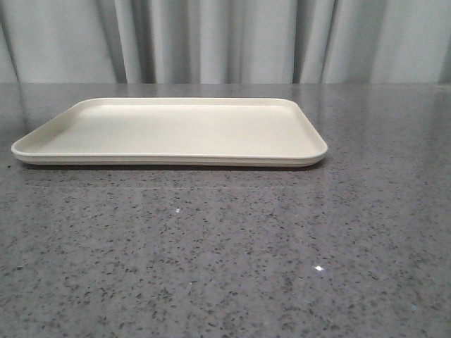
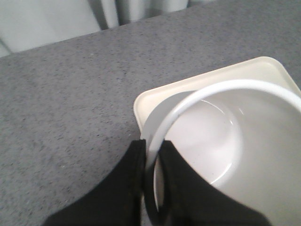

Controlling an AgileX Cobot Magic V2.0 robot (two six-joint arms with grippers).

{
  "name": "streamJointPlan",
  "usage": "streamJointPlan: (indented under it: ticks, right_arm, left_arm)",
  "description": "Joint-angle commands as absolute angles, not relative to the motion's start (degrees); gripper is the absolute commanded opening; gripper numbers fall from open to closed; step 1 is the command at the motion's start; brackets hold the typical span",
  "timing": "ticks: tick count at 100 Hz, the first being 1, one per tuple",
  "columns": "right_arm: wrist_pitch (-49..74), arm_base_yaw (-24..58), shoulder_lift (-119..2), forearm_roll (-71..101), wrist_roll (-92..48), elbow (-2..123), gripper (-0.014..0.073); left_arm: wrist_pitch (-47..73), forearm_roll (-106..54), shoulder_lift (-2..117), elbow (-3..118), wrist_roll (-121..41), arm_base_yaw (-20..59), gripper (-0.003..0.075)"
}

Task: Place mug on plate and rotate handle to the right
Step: 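Carry the mug with the left gripper and lower it onto the tray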

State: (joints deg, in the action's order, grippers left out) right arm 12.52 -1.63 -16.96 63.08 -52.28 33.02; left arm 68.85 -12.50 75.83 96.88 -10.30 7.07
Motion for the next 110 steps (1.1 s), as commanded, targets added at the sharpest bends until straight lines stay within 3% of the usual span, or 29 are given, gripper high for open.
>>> streamJointPlan:
  ticks: [1, 42, 110]
  right_arm:
    - [10.6, -1.9, -18.0, 63.5, -52.7, 35.0, 0.0348]
    - [12.0, -1.9, -18.0, 63.5, -52.7, 35.0, 0.0348]
    - [12.8, -1.9, -18.0, 63.5, -52.7, 35.0, 0.0348]
  left_arm:
    - [65.8, -14.3, 78.0, 100.1, -10.2, 10.8, -0.0020]
    - [60.8, -13.0, 91.7, 100.3, -10.1, 23.4, -0.0020]
    - [60.0, -13.9, 100.1, 100.3, -10.1, 24.5, -0.0020]
